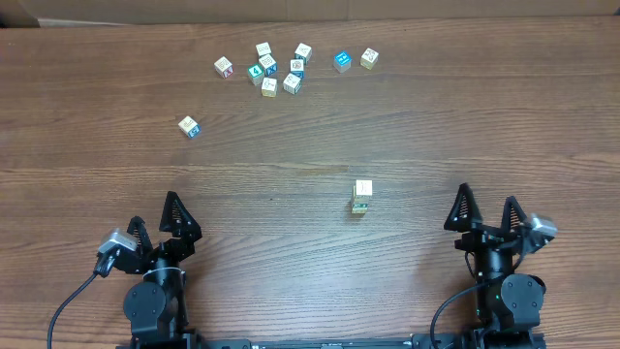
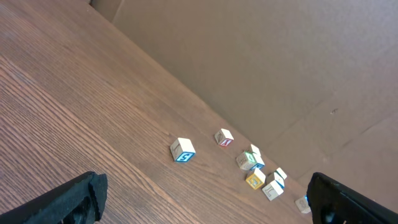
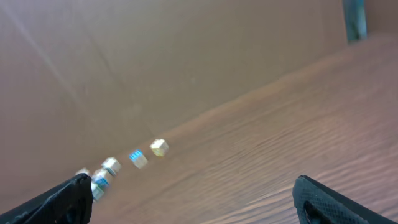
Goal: Form a tower
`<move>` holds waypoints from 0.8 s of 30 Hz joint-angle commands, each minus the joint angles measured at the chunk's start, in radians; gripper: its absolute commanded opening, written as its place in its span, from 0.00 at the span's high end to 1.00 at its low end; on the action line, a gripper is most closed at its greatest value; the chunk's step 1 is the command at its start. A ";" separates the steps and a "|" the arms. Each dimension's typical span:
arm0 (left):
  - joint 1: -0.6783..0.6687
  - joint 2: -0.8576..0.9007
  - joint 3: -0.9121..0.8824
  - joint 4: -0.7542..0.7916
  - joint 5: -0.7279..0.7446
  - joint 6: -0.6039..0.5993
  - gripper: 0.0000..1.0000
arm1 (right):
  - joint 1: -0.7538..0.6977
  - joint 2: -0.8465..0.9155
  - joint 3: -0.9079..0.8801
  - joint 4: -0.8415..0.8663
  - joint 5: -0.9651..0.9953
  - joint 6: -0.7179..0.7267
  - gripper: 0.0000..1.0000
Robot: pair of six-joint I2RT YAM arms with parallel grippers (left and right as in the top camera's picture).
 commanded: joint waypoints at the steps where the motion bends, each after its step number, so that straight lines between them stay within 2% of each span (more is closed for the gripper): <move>1: -0.005 -0.011 -0.004 0.001 -0.006 0.019 0.01 | -0.007 -0.011 -0.011 -0.001 -0.058 -0.245 0.00; 3: -0.005 -0.011 -0.004 0.001 -0.006 0.019 0.00 | -0.007 -0.011 -0.011 -0.003 -0.076 -0.285 0.00; 24: -0.005 -0.011 -0.004 0.001 -0.006 0.019 0.00 | -0.007 -0.011 -0.011 -0.006 -0.091 -0.341 0.00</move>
